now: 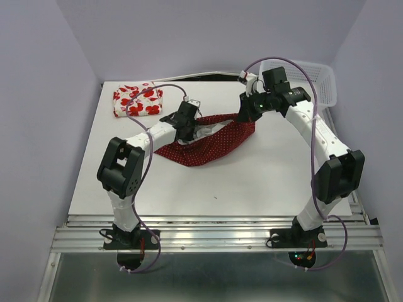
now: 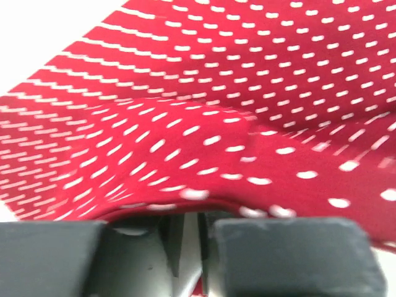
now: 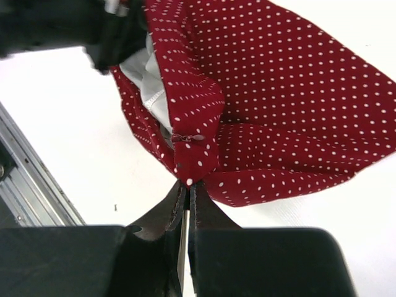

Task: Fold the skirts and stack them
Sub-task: Flatten the skirt out

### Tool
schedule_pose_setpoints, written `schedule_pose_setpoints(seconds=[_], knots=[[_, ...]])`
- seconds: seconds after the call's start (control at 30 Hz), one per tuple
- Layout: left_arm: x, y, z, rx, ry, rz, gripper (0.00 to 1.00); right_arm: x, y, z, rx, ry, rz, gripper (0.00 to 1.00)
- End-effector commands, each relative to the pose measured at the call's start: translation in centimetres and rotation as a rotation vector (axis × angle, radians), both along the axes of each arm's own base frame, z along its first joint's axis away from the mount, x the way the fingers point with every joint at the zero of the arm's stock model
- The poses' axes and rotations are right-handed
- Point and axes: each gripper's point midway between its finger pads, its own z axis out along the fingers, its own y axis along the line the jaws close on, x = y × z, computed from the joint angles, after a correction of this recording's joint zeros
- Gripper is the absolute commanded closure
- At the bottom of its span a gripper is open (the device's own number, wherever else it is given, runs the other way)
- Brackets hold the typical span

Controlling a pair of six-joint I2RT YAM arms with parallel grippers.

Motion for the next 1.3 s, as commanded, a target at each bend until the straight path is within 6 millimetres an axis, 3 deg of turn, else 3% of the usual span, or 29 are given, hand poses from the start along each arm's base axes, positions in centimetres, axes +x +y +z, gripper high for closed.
schedule_pose_setpoints(seconds=[0.0, 0.03, 0.07, 0.1, 0.17, 0.3, 0.4, 0.47, 0.5, 0.57, 0.6, 0.67, 0.7, 0.83, 0.97, 1.27], knots=[[-1.1, 5.5, 2.7, 0.307, -0.016, -0.062, 0.70, 1.9, -1.7, 2.5, 0.015, -0.085, -0.071, 0.99], [-1.5, 5.8, 2.9, 0.326, -0.003, -0.098, 0.67, 2.0, -1.5, 2.5, 0.021, -0.088, -0.070, 0.99], [-2.1, 4.7, 2.9, 0.285, 0.015, -0.175, 0.66, 1.9, -1.1, 2.7, 0.044, -0.081, -0.058, 0.99], [-2.3, 4.2, 4.8, 0.274, -0.031, -0.256, 0.56, 1.5, -0.7, 2.5, 0.067, -0.058, -0.044, 0.99], [-2.5, 2.5, 7.3, 0.198, -0.103, -0.359, 0.50, 1.5, -0.5, 2.4, 0.083, -0.048, -0.040, 0.99], [-1.8, -1.5, 14.6, 0.010, -0.267, -0.474, 0.47, 0.7, 0.0, 0.7, 0.105, 0.016, -0.022, 0.99], [-0.8, -1.3, 18.8, -0.068, -0.350, -0.373, 0.47, 0.6, 0.0, -0.1, 0.105, 0.031, -0.022, 0.99], [-1.0, -0.7, 19.9, -0.107, -0.359, -0.351, 0.48, 0.7, 0.0, -0.3, 0.101, 0.032, -0.027, 0.99], [-0.8, 0.5, 20.2, -0.132, -0.357, -0.285, 0.48, 0.7, -0.1, -0.3, 0.097, 0.030, -0.029, 0.99], [-1.6, 2.7, 18.7, -0.154, -0.303, -0.215, 0.52, 0.7, -0.2, -0.3, 0.094, 0.025, -0.031, 0.99], [-2.2, 5.0, 16.2, -0.167, -0.226, -0.136, 0.55, 0.7, -0.2, -0.3, 0.094, 0.027, -0.030, 0.99], [-2.9, 6.9, 13.3, -0.166, -0.147, -0.084, 0.58, 0.7, -0.1, -0.4, 0.094, 0.027, -0.030, 0.99], [-3.7, 8.6, 10.4, -0.152, -0.071, -0.046, 0.60, 0.7, -0.2, -0.4, 0.092, 0.026, -0.029, 0.99], [-5.7, 8.5, 5.8, -0.251, 0.057, -0.089, 0.60, 0.8, -0.3, -0.7, 0.085, 0.026, -0.034, 0.99], [-5.9, 7.0, 4.3, -0.324, 0.065, -0.154, 0.60, 0.8, -0.5, -0.7, 0.075, 0.020, -0.038, 0.99], [-3.7, 5.5, 3.1, -0.433, 0.046, -0.163, 0.60, 0.9, -0.7, -0.7, 0.056, 0.014, -0.042, 0.99]])
